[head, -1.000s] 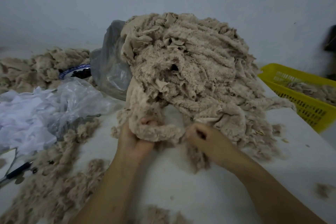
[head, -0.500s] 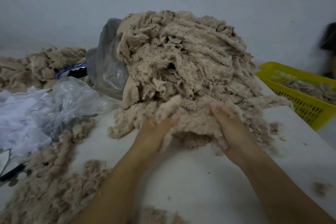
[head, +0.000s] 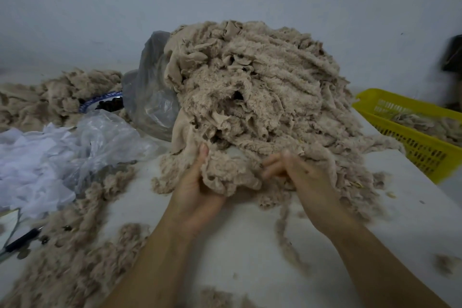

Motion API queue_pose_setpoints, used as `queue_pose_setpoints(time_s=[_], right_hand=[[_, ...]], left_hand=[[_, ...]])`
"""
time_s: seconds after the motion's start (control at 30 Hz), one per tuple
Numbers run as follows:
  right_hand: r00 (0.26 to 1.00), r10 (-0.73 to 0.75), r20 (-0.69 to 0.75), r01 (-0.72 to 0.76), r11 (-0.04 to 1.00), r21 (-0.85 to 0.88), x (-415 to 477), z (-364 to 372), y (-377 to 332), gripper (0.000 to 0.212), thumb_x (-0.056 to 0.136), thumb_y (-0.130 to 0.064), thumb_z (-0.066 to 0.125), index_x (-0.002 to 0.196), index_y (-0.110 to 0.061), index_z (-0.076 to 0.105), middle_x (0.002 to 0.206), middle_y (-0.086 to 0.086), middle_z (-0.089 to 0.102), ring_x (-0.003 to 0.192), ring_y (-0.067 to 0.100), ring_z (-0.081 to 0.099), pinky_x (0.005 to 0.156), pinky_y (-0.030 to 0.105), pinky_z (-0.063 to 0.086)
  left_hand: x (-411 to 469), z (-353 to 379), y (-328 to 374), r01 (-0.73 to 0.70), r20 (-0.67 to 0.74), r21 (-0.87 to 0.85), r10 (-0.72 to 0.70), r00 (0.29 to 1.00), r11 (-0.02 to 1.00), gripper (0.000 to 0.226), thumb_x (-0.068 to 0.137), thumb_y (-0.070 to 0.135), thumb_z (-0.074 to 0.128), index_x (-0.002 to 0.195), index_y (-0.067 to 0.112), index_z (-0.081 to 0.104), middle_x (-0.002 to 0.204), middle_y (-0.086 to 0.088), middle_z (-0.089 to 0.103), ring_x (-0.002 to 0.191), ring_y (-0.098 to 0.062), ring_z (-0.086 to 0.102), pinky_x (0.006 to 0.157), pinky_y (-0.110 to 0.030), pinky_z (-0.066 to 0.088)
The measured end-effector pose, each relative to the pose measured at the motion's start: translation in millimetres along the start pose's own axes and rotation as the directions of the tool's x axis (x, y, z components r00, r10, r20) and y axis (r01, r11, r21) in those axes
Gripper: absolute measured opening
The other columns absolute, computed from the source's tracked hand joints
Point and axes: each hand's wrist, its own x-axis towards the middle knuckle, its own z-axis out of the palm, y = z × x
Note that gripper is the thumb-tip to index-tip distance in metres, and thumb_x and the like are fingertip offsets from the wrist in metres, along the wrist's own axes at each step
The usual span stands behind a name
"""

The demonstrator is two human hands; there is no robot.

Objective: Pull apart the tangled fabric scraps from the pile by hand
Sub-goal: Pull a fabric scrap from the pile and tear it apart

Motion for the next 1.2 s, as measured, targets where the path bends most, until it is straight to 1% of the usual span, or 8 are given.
queue_pose_setpoints(time_s=[0.1, 0.2, 0.4, 0.53, 0.63, 0.83, 1.0, 1.2], right_hand=[[0.99, 0.02, 0.14, -0.025, 0.999, 0.034, -2.7, 19.7, -1.1, 0.03, 0.072, -0.066, 0.062, 0.093, -0.046, 0.069, 0.085, -0.02, 0.07, 0.079, -0.004, 0.064, 0.068, 0.014, 0.05], [0.979, 0.025, 0.204, -0.025, 1.0, 0.0, -2.4, 37.0, 7.5, 0.044, 0.071, -0.063, 0.072, 0.113, -0.056, 0.059, 0.114, -0.021, 0.069, 0.11, 0.0, 0.063, 0.089, 0.024, 0.053], [0.986, 0.167, -0.002, -0.164, 0.972, 0.165, 4.1, 8.2, 11.5, 0.012, 0.096, -0.026, 0.061, 0.09, -0.03, 0.069, 0.081, -0.006, 0.075, 0.073, 0.014, 0.069, 0.057, 0.02, 0.051], [0.92, 0.139, -0.366, 0.228, 0.57, 0.79, 18.7, -48.8, -6.6, 0.033, 0.092, -0.046, 0.057, 0.093, -0.016, 0.07, 0.089, -0.001, 0.069, 0.074, 0.011, 0.065, 0.064, 0.023, 0.053], [0.849, 0.351, -0.396, 0.274, 0.35, 0.896, 16.2, -65.2, 0.6, 0.064, 0.094, -0.063, 0.045, 0.112, -0.003, 0.061, 0.105, 0.008, 0.066, 0.075, 0.014, 0.07, 0.07, 0.023, 0.056], [0.915, 0.325, -0.238, -0.119, 0.782, 0.612, 17.0, -18.6, 13.6, 0.038, 0.103, -0.036, 0.046, 0.088, -0.009, 0.07, 0.068, 0.001, 0.064, 0.056, 0.011, 0.06, 0.05, 0.022, 0.05], [0.997, 0.076, -0.035, -0.076, 0.997, -0.02, 3.5, 13.2, 21.2, 0.021, 0.097, -0.048, 0.052, 0.088, -0.048, 0.071, 0.091, -0.021, 0.071, 0.078, -0.005, 0.066, 0.065, 0.011, 0.05], [0.983, 0.058, 0.173, -0.033, 0.989, -0.147, 0.4, 26.7, 28.5, 0.021, 0.089, -0.06, 0.057, 0.11, -0.057, 0.061, 0.112, -0.026, 0.068, 0.105, -0.006, 0.063, 0.086, 0.016, 0.052]], left_hand=[[-0.5, 2.9, -13.3, -0.011, 0.067, 0.155, 0.0, 0.998, 0.988, 0.04, 0.077, 0.036, 0.071, 0.104, 0.007, 0.075, 0.108, -0.015, 0.073, 0.104, -0.023, 0.07, 0.086, -0.036, 0.057], [-3.0, 8.9, -31.7, 0.03, 0.019, 0.37, -0.04, 0.999, 0.928, 0.057, 0.076, 0.052, 0.074, 0.108, 0.005, 0.071, 0.114, -0.019, 0.068, 0.108, -0.025, 0.065, 0.088, -0.034, 0.055], [-4.7, 13.5, -28.6, -0.097, 0.032, 0.567, 0.095, 0.995, 0.818, 0.051, 0.085, 0.065, 0.055, 0.112, 0.027, 0.074, 0.124, -0.004, 0.07, 0.111, -0.013, 0.067, 0.083, -0.018, 0.055], [-1.1, -1.0, -12.8, -0.257, -0.074, 0.872, 0.631, 0.772, 0.417, 0.027, 0.088, 0.057, 0.05, 0.087, 0.039, 0.07, 0.088, 0.01, 0.071, 0.078, -0.001, 0.065, 0.064, -0.015, 0.052], [5.7, -15.9, -3.2, -0.116, -0.129, 0.954, 0.727, 0.674, 0.276, 0.01, 0.088, 0.043, 0.054, 0.095, 0.04, 0.061, 0.102, 0.005, 0.064, 0.096, -0.014, 0.06, 0.079, -0.038, 0.055], [10.7, -32.8, -11.0, 0.161, -0.153, 0.987, 0.494, 0.856, 0.027, 0.005, 0.096, 0.025, 0.057, 0.095, 0.02, 0.059, 0.089, -0.003, 0.065, 0.083, -0.026, 0.063, 0.072, -0.039, 0.054], [5.9, -11.8, -21.6, -0.054, -0.063, 0.941, 0.33, 0.942, 0.335, 0.021, 0.098, 0.028, 0.059, 0.079, 0.034, 0.065, 0.066, 0.006, 0.067, 0.057, -0.005, 0.061, 0.053, -0.017, 0.045], [3.0, -1.1, -27.2, -0.029, -0.153, 0.496, 0.12, 0.981, 0.868, 0.016, 0.085, 0.03, 0.065, 0.091, 0.016, 0.065, 0.06, -0.011, 0.062, 0.044, -0.02, 0.053, 0.045, -0.024, 0.046]])
